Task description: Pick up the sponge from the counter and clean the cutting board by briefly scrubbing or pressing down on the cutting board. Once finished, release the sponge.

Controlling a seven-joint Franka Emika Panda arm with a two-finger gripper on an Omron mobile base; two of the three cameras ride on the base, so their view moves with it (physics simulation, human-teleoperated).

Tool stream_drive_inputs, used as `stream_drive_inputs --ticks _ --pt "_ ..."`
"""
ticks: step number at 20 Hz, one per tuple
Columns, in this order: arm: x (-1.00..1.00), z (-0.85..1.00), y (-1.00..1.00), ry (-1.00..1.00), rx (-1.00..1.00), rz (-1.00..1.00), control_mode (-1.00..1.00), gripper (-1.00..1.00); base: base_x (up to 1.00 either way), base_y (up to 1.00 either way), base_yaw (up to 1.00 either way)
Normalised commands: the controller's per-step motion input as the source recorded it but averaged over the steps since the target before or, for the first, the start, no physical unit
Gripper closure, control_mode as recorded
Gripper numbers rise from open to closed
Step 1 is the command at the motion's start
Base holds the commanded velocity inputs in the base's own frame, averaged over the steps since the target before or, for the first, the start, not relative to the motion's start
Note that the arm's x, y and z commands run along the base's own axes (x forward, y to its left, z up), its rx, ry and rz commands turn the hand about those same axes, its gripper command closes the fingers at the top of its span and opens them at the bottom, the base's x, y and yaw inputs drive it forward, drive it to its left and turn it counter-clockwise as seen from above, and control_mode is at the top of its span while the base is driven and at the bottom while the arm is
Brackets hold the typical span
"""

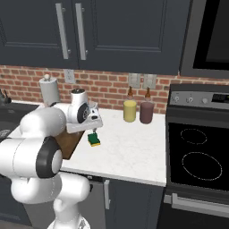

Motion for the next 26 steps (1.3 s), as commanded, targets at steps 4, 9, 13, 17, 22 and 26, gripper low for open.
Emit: stream_drive_inputs --ticks 4,9,13,17,22,26 --pt "0.16 -0.25 0.00 0.00 0.00 0.01 -1.00 -1.00 0.00 0.00 0.00" --pt "0.16 -0.23 -0.05 0.00 0.00 0.02 -1.00 -1.00 0.00 0.00 0.00" --pt "0.23 -0.23 -0.04 0.00 0.00 0.03 -1.00 -1.00 0.00 0.00 0.00" --pt "0.23 -0.23 -0.07 0.00 0.00 0.03 -1.00 -1.00 0.00 0.00 0.00" --pt "0.24 -0.25 0.00 0.00 0.00 0.02 -1.00 -1.00 0.00 0.00 0.00" --pt "0.27 -0.28 0.00 0.00 0.00 0.02 -1.00 -1.00 0.00 0.00 0.00"
